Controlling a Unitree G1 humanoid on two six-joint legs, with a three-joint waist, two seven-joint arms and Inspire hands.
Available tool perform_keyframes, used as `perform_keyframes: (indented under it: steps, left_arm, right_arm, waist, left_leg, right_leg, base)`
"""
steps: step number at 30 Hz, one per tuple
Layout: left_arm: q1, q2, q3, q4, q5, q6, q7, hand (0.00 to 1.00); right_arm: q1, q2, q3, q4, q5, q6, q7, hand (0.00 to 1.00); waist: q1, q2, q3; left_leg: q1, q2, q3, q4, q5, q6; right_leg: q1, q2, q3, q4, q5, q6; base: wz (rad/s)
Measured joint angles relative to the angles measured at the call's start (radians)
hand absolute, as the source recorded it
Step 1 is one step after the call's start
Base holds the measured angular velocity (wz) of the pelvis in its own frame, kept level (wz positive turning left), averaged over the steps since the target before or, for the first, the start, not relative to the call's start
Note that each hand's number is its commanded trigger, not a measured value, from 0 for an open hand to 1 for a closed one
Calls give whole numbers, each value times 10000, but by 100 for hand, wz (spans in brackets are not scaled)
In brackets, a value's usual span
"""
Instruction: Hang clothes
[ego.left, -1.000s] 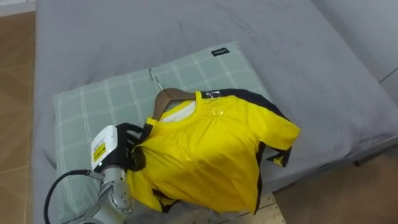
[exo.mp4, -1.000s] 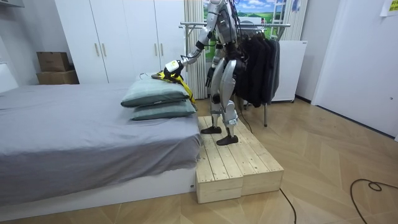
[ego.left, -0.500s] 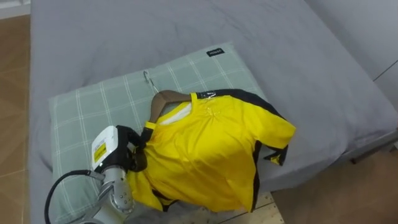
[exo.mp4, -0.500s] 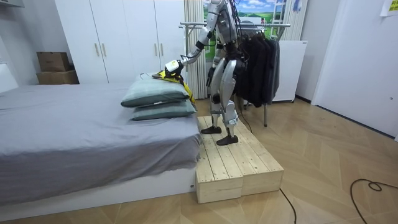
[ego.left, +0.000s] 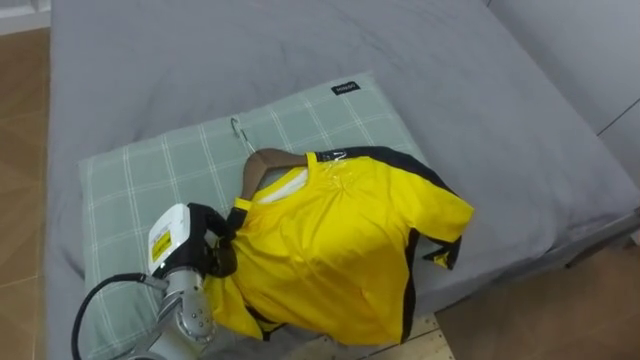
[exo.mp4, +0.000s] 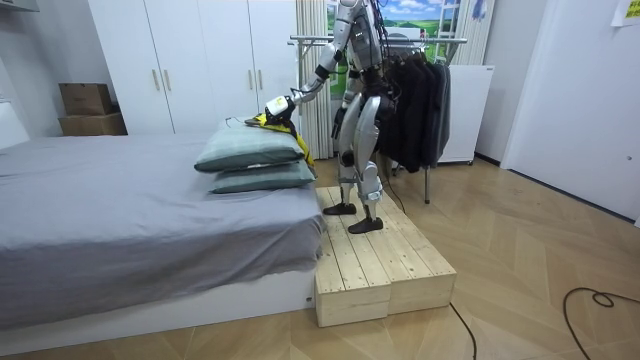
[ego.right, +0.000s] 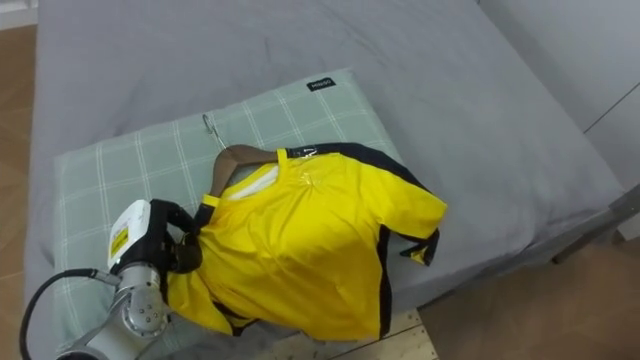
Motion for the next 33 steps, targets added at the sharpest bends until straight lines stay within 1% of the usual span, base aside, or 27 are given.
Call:
perform_keyframes:
  steps: [4,18,25,27,28,29,31,32,33]
  left_arm:
    - [-1,24,4,0,-11,0,-151,100]
    - [0,67,8,1,1,0,-160,100]
    - [0,79,28,9,111,-2,-158,100]
    - [-4,92,32,-9,202,-6,-153,100]
    - [-4,130,43,-19,247,-47,-146,100]
    - [-5,138,52,-20,256,-48,-137,100]
    - [-6,234,52,-89,370,-213,6,100]
    - [-6,277,52,-119,502,-276,122,100]
    - [-6,369,52,-209,894,-370,337,100]
  right_arm:
    - [50,0,1,-7,-8,4,2,0]
    - [29,0,6,-42,-46,1,32,0]
    - [23,2,-18,50,-231,2,105,0]
    - [55,-2,-50,80,-257,2,107,0]
    - [55,-4,-100,119,-311,1,107,0]
    - [67,-10,-114,135,-311,-6,107,0]
    - [138,-50,-121,176,-298,-91,107,0]
    - [163,-56,-121,177,-306,-119,104,0]
    - [207,-88,-124,186,-412,-145,96,0]
  waist:
    - [1,0,0]
    - [27,3,-1]
    - [52,13,1]
    - [52,31,-7]
    - [56,31,-6]
    - [63,40,-15]
    - [54,97,-47]
    - [60,98,-49]
    - [61,101,-50]
  left_leg:
    - [-27,12,1,34,-6,5]
    - [20,5,13,42,-5,5]
    - [231,5,-8,42,-6,5]
    - [340,-1,-73,43,-9,8]
    - [439,7,-49,27,-18,7]
    - [481,12,-30,17,-25,7]
    - [637,20,-7,-105,-27,10]
    - [671,16,-6,-115,-24,7]
    - [734,15,6,-128,-24,7]
  right_leg:
    - [-4,3,-8,2,4,2]
    - [11,8,17,1,57,-27]
    - [253,19,16,-25,52,-21]
    - [389,40,54,-33,21,14]
    - [474,60,88,-54,-24,83]
    - [517,67,102,-60,-31,94]
    - [702,82,104,-223,31,117]
    - [729,77,99,-219,32,116]
    - [775,79,104,-223,32,116]
  base:
    - [0]
    - [0]
    - [0]
    - [2]
    - [0]
    - [-3]
    - [-2]
    - [-4]
    - [0]
